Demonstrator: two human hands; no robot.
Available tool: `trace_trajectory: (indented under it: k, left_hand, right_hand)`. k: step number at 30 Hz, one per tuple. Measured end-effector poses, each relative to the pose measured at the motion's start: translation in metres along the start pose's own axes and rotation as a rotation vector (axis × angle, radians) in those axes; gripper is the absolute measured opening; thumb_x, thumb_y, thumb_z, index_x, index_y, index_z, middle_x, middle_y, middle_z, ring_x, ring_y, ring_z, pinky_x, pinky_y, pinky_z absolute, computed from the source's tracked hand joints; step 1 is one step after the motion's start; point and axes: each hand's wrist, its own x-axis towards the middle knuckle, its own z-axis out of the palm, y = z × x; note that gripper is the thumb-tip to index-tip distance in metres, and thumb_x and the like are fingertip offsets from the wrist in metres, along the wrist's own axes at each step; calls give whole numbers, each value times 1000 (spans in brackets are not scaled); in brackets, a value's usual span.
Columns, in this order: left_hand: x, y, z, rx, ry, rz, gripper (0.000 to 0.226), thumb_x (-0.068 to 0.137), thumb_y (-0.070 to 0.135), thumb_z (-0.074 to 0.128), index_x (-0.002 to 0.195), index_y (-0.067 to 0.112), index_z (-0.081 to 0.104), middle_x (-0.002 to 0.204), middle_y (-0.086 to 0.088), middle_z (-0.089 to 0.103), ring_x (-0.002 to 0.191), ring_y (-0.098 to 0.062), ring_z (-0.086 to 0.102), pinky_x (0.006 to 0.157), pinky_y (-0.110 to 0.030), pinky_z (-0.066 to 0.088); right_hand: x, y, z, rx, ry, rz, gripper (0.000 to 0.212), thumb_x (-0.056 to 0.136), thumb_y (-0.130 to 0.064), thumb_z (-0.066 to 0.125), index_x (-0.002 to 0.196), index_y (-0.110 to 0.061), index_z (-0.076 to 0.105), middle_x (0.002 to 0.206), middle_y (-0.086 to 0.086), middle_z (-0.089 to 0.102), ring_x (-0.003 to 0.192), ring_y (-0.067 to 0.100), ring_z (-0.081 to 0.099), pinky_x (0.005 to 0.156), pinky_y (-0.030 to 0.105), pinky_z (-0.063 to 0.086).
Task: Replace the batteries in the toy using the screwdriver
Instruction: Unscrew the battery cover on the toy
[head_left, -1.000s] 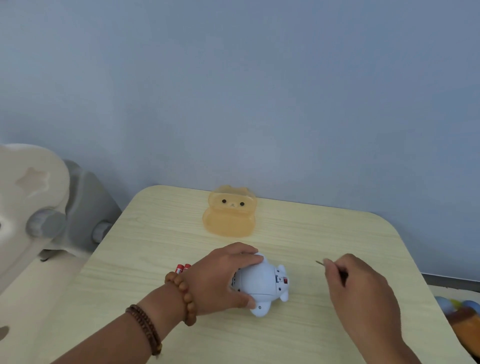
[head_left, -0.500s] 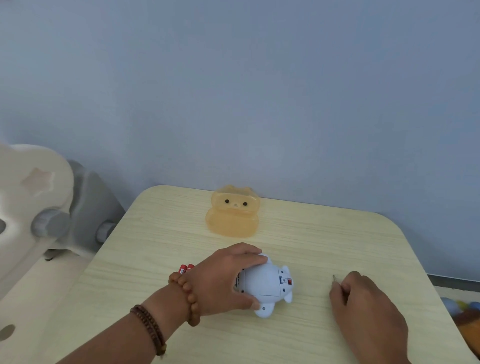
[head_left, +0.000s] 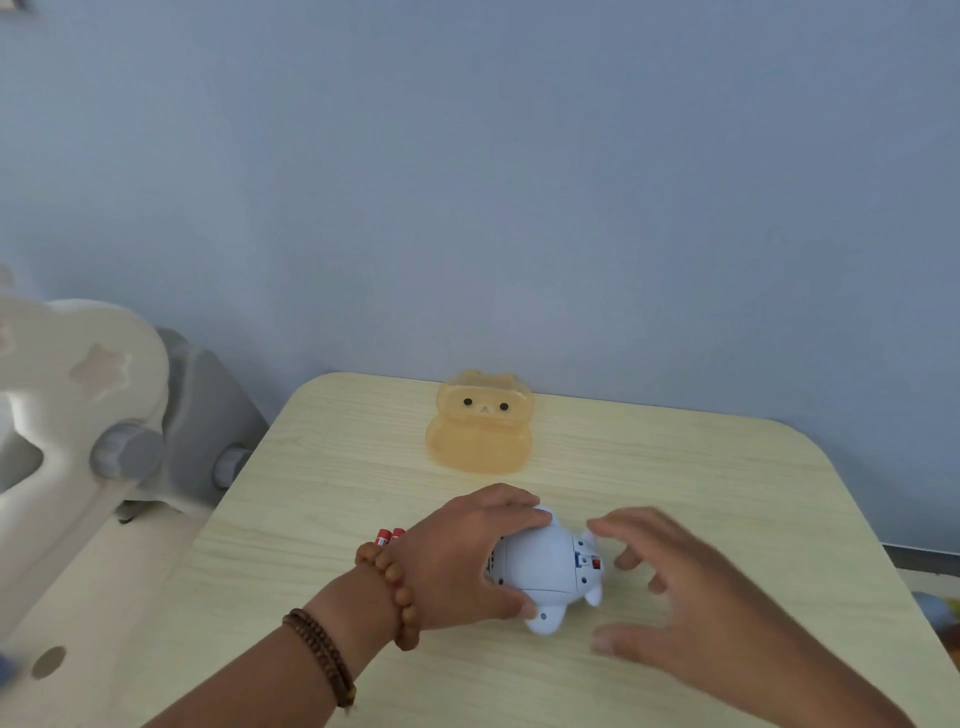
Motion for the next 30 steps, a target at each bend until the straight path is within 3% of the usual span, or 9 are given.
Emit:
trace_trajectory:
  k: [2, 6, 12, 18, 23, 30]
  left_hand:
    - [0, 1, -1, 6, 7, -4, 80, 72, 48, 78, 142, 33, 43, 147, 20, 34, 131, 3, 36, 107, -18, 37]
    - [1, 3, 2, 10, 5, -18, 78, 73, 46, 76, 142, 35, 41, 147, 21, 33, 132, 2, 35, 108, -21, 36]
    - [2, 22, 7, -54, 79, -117, 62, 79, 55, 66, 135, 38, 45, 137, 25, 41, 124, 2, 41, 104, -24, 40]
    - [8, 56, 27, 34, 294, -274, 44, 74, 59, 52, 113, 41, 41, 105, 18, 52, 93, -8, 54, 79, -30, 51]
    - [12, 69, 29, 153, 318, -328, 45, 75, 55, 52, 113, 35, 39, 102, 13, 54, 87, -12, 54, 71, -30, 50]
    - [19, 72, 30, 188, 263, -330, 33, 76, 49, 48, 98, 28, 36, 87, 6, 52, 74, -16, 53, 65, -30, 48]
  right_hand:
    - [5, 5, 19, 15, 12, -4, 81, 66, -59, 82, 137, -50, 43, 132, -34, 45, 113, -5, 54, 85, 16, 47]
    - [12, 6, 34, 113, 160, 38, 76, 73, -38, 88, 137, -48, 49, 118, -39, 55, 102, -1, 61, 80, 13, 48]
    - [14, -7, 26, 168, 130, 39, 45, 70, -31, 85, 105, -45, 60, 100, -25, 67, 75, 6, 65, 65, 18, 51]
    - [17, -9, 27, 166, 113, 75, 42, 60, -45, 68, 100, -40, 57, 87, -13, 71, 73, 8, 65, 65, 31, 53]
    - [18, -13, 25, 119, 62, 93, 38, 70, -32, 78, 100, -37, 55, 87, -10, 71, 72, 5, 64, 67, 32, 53]
    - [22, -17, 22, 3, 32, 92, 41, 71, -35, 79, 102, -35, 53, 87, -11, 70, 78, 5, 65, 66, 27, 54]
